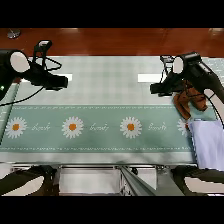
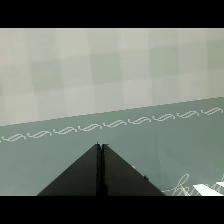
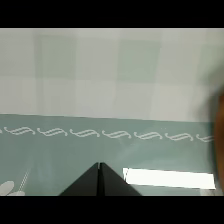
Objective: Fold the shirts.
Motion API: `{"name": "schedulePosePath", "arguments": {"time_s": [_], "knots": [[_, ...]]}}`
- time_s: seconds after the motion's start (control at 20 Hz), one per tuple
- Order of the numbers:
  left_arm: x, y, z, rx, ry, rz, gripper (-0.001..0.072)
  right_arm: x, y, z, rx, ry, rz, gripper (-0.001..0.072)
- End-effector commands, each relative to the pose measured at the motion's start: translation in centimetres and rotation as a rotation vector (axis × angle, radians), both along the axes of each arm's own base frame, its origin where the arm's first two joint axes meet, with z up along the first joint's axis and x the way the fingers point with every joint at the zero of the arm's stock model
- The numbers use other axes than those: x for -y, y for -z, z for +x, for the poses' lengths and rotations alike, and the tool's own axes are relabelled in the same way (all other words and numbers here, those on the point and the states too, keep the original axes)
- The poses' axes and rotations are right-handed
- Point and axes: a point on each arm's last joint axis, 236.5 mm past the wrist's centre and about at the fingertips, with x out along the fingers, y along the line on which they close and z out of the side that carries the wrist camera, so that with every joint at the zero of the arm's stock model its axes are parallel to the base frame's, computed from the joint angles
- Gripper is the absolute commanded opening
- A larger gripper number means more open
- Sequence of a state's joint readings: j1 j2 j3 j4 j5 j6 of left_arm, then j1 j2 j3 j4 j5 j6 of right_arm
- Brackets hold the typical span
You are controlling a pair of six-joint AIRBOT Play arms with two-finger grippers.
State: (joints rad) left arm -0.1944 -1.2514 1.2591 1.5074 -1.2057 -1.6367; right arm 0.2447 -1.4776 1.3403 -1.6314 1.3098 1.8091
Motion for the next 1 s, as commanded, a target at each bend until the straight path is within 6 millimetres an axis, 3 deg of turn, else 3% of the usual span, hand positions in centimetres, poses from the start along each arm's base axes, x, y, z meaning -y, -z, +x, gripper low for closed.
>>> {"name": "schedulePosePath", "arguments": {"time_s": [0.0, 0.7, 0.85, 0.95], "knots": [[0.0, 0.0, 0.0, -0.001, 0.000, 0.000, 0.0022, 0.0, 0.0, 0.0, -0.001, 0.000, 0.000, 0.0024], [0.0, 0.0, 0.0, -0.001, -0.001, 0.000, 0.0022, -0.1, 0.0, 0.0, -0.001, 0.001, 0.002, 0.0024], [0.1, -0.1, 0.5, 0.020, -0.002, -0.004, 0.0022, -0.4, -0.3, 1.9, 0.082, -0.006, 0.015, 0.0024], [0.3, -0.9, 2.2, 0.098, -0.007, -0.019, 0.0022, 1.1, -1.2, 4.8, 0.206, -0.031, -0.054, 0.0060]]}}
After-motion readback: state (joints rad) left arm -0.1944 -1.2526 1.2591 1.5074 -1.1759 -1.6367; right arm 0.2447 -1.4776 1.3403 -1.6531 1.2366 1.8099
